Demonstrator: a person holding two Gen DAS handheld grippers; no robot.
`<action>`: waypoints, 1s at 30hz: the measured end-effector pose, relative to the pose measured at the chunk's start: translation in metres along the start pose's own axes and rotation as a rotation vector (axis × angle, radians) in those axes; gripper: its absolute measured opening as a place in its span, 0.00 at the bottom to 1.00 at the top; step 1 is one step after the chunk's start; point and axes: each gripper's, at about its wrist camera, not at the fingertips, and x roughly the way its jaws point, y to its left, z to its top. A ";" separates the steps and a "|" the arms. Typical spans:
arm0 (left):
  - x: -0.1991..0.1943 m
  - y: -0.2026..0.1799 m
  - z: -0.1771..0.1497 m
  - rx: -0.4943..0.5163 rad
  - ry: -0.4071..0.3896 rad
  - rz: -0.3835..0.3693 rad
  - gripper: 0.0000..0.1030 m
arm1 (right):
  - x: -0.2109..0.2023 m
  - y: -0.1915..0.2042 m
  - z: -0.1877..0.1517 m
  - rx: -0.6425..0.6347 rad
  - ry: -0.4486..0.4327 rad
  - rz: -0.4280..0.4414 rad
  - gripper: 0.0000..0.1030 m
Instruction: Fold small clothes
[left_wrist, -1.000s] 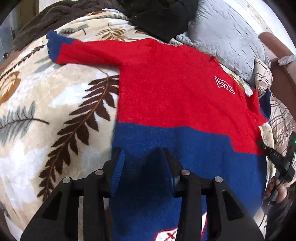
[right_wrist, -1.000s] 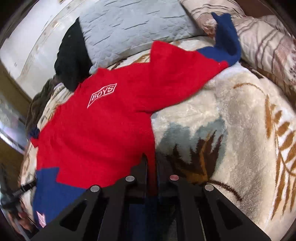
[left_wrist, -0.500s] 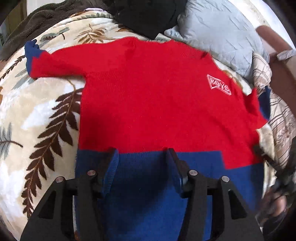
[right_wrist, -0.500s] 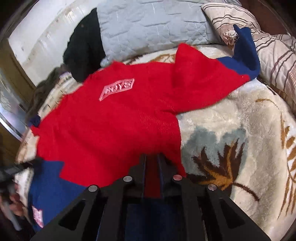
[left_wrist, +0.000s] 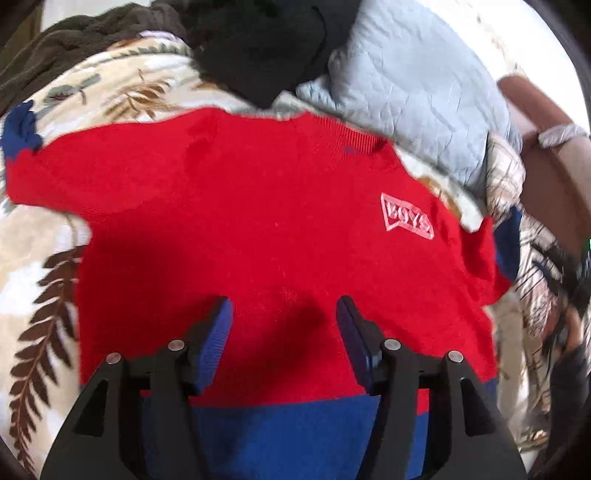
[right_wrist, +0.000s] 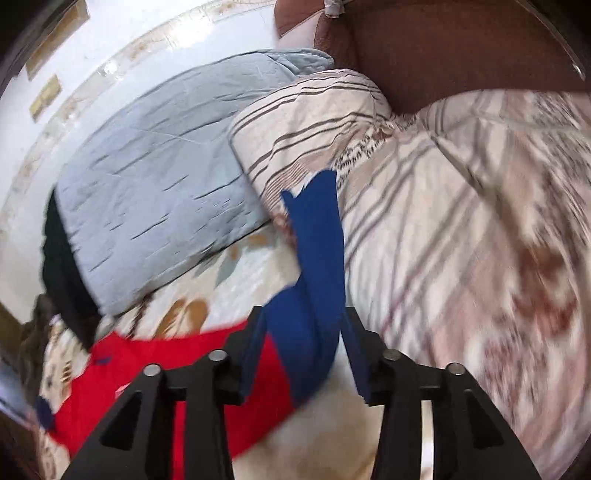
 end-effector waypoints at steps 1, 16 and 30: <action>0.003 -0.001 0.000 0.002 0.006 0.001 0.56 | 0.011 0.004 0.006 -0.015 0.000 -0.027 0.45; -0.001 -0.005 0.011 0.033 -0.035 -0.034 0.64 | 0.053 -0.023 0.038 -0.008 -0.080 -0.153 0.09; 0.011 0.019 0.017 -0.030 -0.021 0.021 0.71 | -0.018 -0.124 0.010 0.287 -0.143 -0.046 0.18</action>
